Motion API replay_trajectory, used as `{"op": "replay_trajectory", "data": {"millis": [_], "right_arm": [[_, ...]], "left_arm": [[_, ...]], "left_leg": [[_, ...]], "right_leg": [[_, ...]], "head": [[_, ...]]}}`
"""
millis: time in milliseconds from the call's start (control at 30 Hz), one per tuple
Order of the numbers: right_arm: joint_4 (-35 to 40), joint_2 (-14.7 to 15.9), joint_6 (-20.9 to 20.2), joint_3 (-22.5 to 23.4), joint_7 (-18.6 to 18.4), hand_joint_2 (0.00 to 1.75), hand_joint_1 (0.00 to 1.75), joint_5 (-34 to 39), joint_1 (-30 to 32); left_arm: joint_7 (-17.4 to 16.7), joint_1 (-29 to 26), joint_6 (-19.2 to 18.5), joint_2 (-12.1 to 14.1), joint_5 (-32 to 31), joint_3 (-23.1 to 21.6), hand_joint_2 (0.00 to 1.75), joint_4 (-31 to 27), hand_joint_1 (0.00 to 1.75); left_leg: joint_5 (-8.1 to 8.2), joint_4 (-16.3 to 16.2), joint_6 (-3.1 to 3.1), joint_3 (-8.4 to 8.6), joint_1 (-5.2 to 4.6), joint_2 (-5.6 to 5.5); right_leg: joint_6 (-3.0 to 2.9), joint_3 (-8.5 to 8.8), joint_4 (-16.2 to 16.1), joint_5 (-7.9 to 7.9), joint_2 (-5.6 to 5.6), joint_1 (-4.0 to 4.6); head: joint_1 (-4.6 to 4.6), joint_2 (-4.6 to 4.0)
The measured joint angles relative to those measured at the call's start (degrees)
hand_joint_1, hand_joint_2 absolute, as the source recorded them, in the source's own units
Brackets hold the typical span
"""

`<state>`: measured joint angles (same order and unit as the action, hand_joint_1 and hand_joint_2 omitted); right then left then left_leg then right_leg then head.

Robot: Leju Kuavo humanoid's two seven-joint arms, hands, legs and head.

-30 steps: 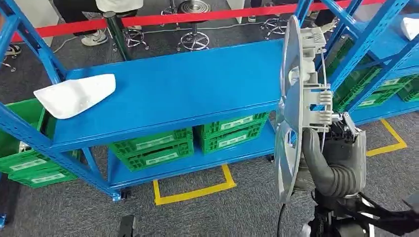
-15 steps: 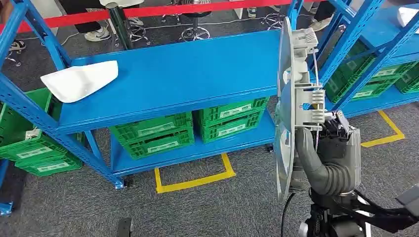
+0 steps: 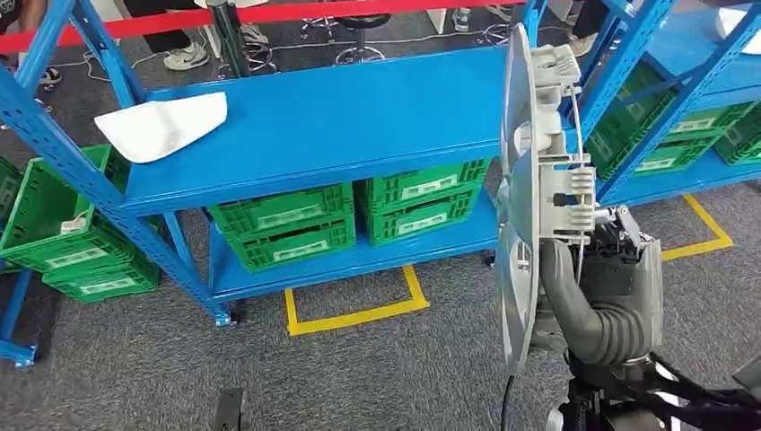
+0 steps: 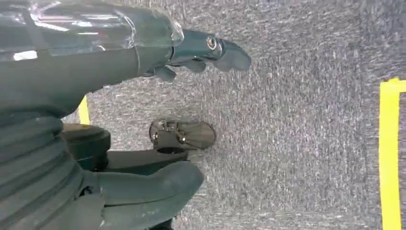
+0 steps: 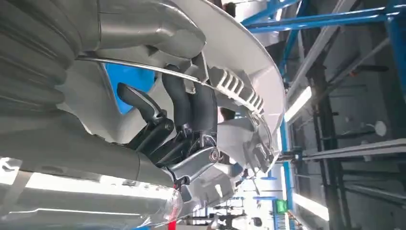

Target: Take the parts from the cabinet and place them on the table.

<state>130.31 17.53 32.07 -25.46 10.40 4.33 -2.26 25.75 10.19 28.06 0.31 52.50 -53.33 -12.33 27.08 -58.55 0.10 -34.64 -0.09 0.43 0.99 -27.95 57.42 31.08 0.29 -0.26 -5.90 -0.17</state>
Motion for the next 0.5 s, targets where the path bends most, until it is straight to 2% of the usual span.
{"op": "replay_trajectory", "data": {"millis": [33,67,100,133,167,200,233,267,300,333,367,400,433,467,500], "right_arm": [[-0.04,0.00,-0.09,-0.07,-0.02,1.75,1.75,0.00,-0.06],[-0.07,-0.02,-0.13,-0.15,-0.02,1.75,1.75,0.00,-0.14],[-0.09,-0.04,-0.22,-0.24,-0.04,1.75,1.75,0.04,-0.33],[-0.09,-0.07,-0.24,-0.28,-0.07,1.75,1.75,0.04,-0.34],[-0.09,-0.07,-0.31,-0.35,-0.09,1.75,1.75,0.04,-0.45],[-0.18,-0.07,-0.33,-0.39,-0.11,1.75,1.75,0.04,-0.46],[-0.31,-0.09,-0.35,-0.42,-0.11,1.75,1.75,0.07,-0.50],[-0.48,-0.09,-0.48,-0.46,-0.11,1.75,1.75,0.07,-0.58],[-0.57,-0.09,-0.57,-0.50,-0.11,1.75,1.75,0.09,-0.59],[-0.59,-0.09,-0.63,-0.55,-0.13,1.75,1.75,0.15,-0.59],[-0.59,-0.09,-0.64,-0.57,-0.15,1.75,1.75,0.24,-0.60],[-0.59,-0.09,-0.68,-0.63,-0.15,1.75,1.75,0.33,-0.62],[-0.57,-0.11,-0.77,-0.72,-0.20,1.75,1.75,0.37,-0.66],[-0.57,-0.11,-0.85,-0.83,-0.33,1.75,1.75,0.37,-0.73],[-0.61,-0.11,-1.03,-1.00,-0.48,1.75,1.75,0.37,-0.90]], "left_arm": [[-0.07,-0.01,0.02,0.02,-0.02,0.00,1.75,0.00,0.00],[-0.13,-0.03,0.02,0.04,-0.07,0.00,1.75,0.00,0.00],[-0.20,-0.03,0.00,0.04,-0.11,-0.02,1.75,0.00,0.00],[-0.28,-0.01,-0.02,0.04,-0.18,-0.02,1.75,0.00,0.00],[-0.28,-0.02,-0.09,0.04,-0.20,-0.02,1.75,0.00,0.00],[-0.26,-0.02,-0.11,0.04,-0.20,-0.02,1.75,0.00,0.00],[-0.20,-0.02,-0.11,0.06,-0.20,-0.02,1.75,0.00,0.00],[-0.20,-0.03,-0.13,0.07,-0.20,-0.02,1.75,0.00,0.00],[-0.20,-0.03,-0.13,0.09,-0.20,-0.02,1.75,0.00,0.00],[-0.18,-0.03,-0.11,0.09,-0.20,-0.02,1.75,0.00,0.00],[-0.13,-0.02,-0.11,0.07,-0.20,-0.02,1.75,0.00,0.00],[-0.11,0.06,-0.11,0.09,-0.22,-0.02,1.75,0.00,0.00],[-0.13,0.15,-0.09,0.22,-0.22,-0.02,1.75,0.00,0.00],[-0.11,0.24,-0.11,0.22,-0.24,-0.02,1.75,0.00,0.00],[-0.11,0.20,-0.11,0.18,-0.24,-0.02,1.75,0.00,0.00]], "left_leg": [[-0.43,0.05,-0.40,-0.22,0.00,-0.01],[-0.32,-0.10,-0.71,-0.92,-0.08,-0.03],[1.90,-1.06,-1.02,-1.57,0.00,-0.11],[4.74,-3.04,-1.23,-2.13,0.10,-0.25],[9.38,-8.11,-1.41,-3.23,0.26,-0.36],[11.80,-12.08,-1.51,-3.94,0.27,-0.41],[12.65,-14.75,-1.56,-4.21,0.26,-0.44],[11.68,-16.86,-1.55,-3.85,0.25,-0.44],[9.74,-16.58,-1.42,-2.93,0.22,-0.45],[6.83,-14.19,-1.08,-0.66,0.12,-0.48],[5.07,-10.36,-0.66,2.32,-0.03,-0.51],[5.27,-5.45,-0.10,6.05,-0.18,-0.64],[7.30,1.03,0.48,10.39,-0.54,-0.60],[8.35,4.14,0.64,11.63,-0.52,-0.57],[7.66,3.62,0.86,11.04,-0.81,-0.69]], "right_leg": [[-0.34,-0.27,-0.15,-0.27,-0.05,0.11],[-0.71,-0.48,-1.41,-0.61,-0.45,-0.43],[-1.35,-1.03,-1.34,-1.17,-0.72,-0.31],[-1.68,-1.76,-1.39,-1.61,-0.72,-0.24],[-2.07,-2.90,-1.13,-2.32,-0.86,-0.09],[-2.21,-3.76,-0.88,-2.85,-0.99,0.01],[-2.28,-4.52,-0.70,-3.29,-1.03,0.14],[-2.29,-5.83,-0.33,-4.07,-1.11,0.32],[-2.25,-6.86,0.00,-4.60,-1.12,0.44],[-2.19,-8.00,0.34,-5.21,-1.11,0.53],[-2.13,-8.92,0.58,-5.75,-1.08,0.65],[-2.09,-9.43,0.74,-6.35,-1.04,0.66],[-1.75,-9.79,0.89,-6.82,-0.99,0.97],[-1.48,-9.88,0.78,-7.52,-1.15,0.84],[-1.20,-9.88,0.29,-8.40,-1.19,0.56]], "head": [[-0.02,0.00],[-0.26,0.00],[0.23,0.00],[0.96,-0.02],[1.77,0.00],[1.99,-0.02],[2.25,0.00],[2.51,0.00],[2.86,0.00],[2.95,0.00],[2.99,0.00],[3.15,0.00],[3.12,0.00],[3.01,0.00],[3.00,0.00]]}}
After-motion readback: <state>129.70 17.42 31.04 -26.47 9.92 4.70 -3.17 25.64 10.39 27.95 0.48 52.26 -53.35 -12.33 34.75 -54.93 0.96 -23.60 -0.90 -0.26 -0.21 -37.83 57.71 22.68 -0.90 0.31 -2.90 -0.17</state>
